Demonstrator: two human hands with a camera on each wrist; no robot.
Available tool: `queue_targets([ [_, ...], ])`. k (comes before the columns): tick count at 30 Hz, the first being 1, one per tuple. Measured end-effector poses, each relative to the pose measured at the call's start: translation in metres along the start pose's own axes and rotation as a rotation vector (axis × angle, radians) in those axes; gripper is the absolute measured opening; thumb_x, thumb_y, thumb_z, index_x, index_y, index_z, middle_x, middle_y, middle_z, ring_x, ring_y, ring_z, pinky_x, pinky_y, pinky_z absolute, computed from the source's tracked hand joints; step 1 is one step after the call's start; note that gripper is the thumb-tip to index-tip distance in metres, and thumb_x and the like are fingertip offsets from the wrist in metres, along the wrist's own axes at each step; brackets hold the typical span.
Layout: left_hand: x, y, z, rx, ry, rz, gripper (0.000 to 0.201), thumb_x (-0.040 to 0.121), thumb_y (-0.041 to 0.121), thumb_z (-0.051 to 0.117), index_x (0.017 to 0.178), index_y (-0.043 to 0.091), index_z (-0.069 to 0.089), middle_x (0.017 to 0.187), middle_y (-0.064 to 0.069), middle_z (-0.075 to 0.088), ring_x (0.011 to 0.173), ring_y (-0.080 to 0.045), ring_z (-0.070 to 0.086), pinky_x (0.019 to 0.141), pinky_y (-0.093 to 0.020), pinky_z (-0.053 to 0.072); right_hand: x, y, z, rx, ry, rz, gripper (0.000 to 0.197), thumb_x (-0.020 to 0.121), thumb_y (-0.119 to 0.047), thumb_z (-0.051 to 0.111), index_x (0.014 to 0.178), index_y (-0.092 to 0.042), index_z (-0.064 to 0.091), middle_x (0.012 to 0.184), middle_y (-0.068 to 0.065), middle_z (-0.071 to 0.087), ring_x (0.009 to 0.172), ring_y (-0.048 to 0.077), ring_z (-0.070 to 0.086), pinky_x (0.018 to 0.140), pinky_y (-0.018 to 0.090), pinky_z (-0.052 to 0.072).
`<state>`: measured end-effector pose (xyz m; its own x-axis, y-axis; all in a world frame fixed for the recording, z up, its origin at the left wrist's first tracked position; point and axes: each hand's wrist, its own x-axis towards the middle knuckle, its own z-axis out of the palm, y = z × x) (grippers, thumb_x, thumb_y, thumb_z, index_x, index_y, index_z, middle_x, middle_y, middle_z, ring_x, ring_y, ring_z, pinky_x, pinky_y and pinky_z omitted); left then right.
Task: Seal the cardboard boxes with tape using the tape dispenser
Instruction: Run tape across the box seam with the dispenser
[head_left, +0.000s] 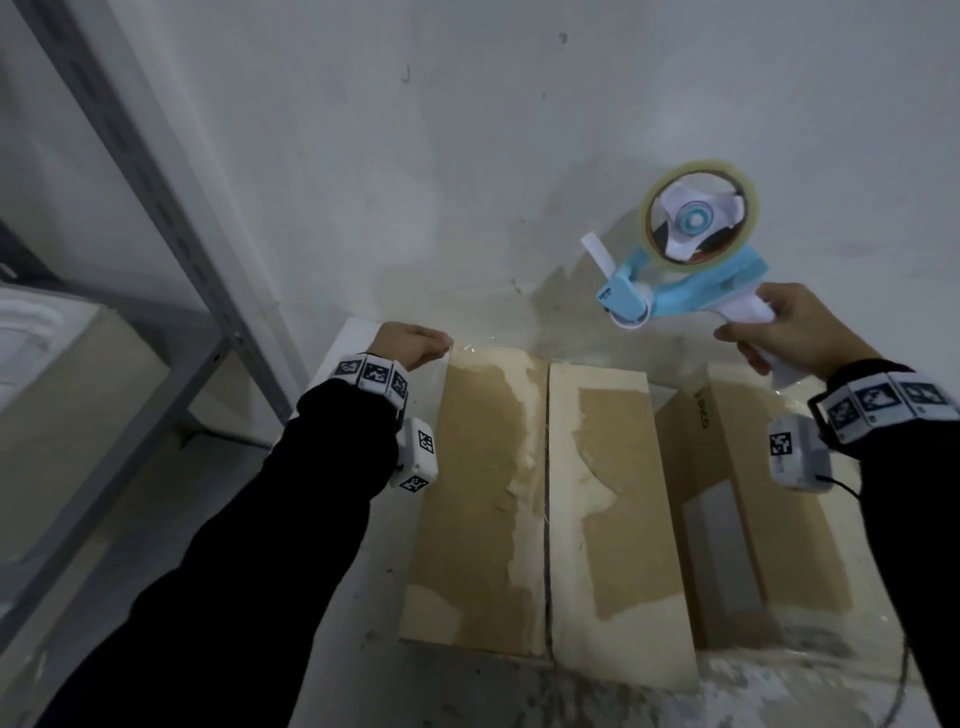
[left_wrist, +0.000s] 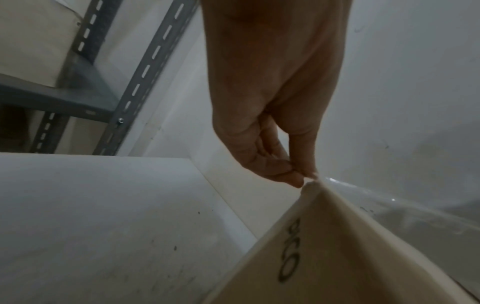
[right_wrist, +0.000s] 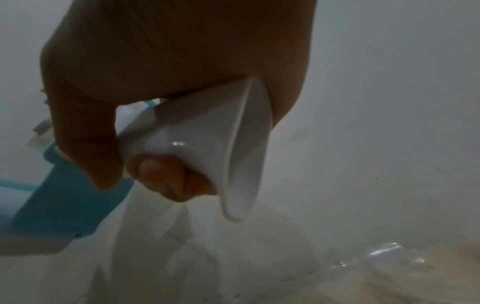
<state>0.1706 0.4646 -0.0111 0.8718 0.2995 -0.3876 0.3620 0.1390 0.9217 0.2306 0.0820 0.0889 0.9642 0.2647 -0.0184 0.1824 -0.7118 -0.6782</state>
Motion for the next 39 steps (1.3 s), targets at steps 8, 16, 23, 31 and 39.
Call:
queue_targets([
  [8,-0.002,0.001,0.002,-0.033,0.015,-0.006,0.03,0.083,-0.004,0.063,0.112,-0.013,0.059,0.086,-0.011,0.066,0.075,-0.012,0.062,0.067,-0.008,0.053,-0.004,0.007,0.001,0.006,0.029,-0.017,0.026,0.08,-0.003,0.068,0.059,-0.005,0.052,0.044,0.022,0.055,0.043,0.025,0.05,0.058,0.034,0.043],
  [16,0.0,0.005,0.01,-0.057,0.068,0.026,0.026,0.081,-0.007,0.064,0.106,-0.013,0.062,0.054,0.003,0.068,0.056,-0.007,0.065,0.065,-0.011,0.055,-0.008,0.014,-0.007,0.026,0.069,0.001,0.027,0.081,-0.003,0.068,0.059,-0.003,0.051,0.045,0.022,0.054,0.036,0.022,0.047,0.057,0.033,0.041],
  [23,0.0,0.01,0.016,0.565,0.127,0.137,0.026,0.079,0.023,0.074,0.1,0.008,0.072,0.1,-0.008,0.07,0.075,-0.013,0.062,0.077,-0.017,0.043,-0.013,0.011,-0.002,0.005,0.071,0.016,0.026,0.081,-0.003,0.068,0.061,-0.004,0.052,0.036,0.006,0.053,0.034,0.019,0.046,0.054,0.033,0.042],
  [31,0.002,0.001,0.01,0.759,0.183,0.255,0.032,0.076,0.031,0.074,0.093,0.012,0.055,0.089,-0.009,0.058,0.081,-0.025,0.056,0.074,-0.033,0.046,-0.016,0.011,0.005,0.001,0.073,0.024,0.025,0.08,-0.003,0.068,0.061,-0.006,0.052,0.036,0.005,0.053,0.036,0.022,0.046,0.053,0.033,0.043],
  [39,-0.009,0.015,0.016,1.226,-0.057,0.466,0.026,0.093,0.013,0.047,0.107,0.003,0.066,0.115,-0.015,0.065,0.106,-0.029,0.058,0.092,-0.036,0.046,-0.023,0.02,0.008,-0.008,0.065,0.049,0.016,0.078,-0.005,0.068,0.068,-0.002,0.056,0.037,0.007,0.053,0.035,0.021,0.046,0.053,0.031,0.043],
])
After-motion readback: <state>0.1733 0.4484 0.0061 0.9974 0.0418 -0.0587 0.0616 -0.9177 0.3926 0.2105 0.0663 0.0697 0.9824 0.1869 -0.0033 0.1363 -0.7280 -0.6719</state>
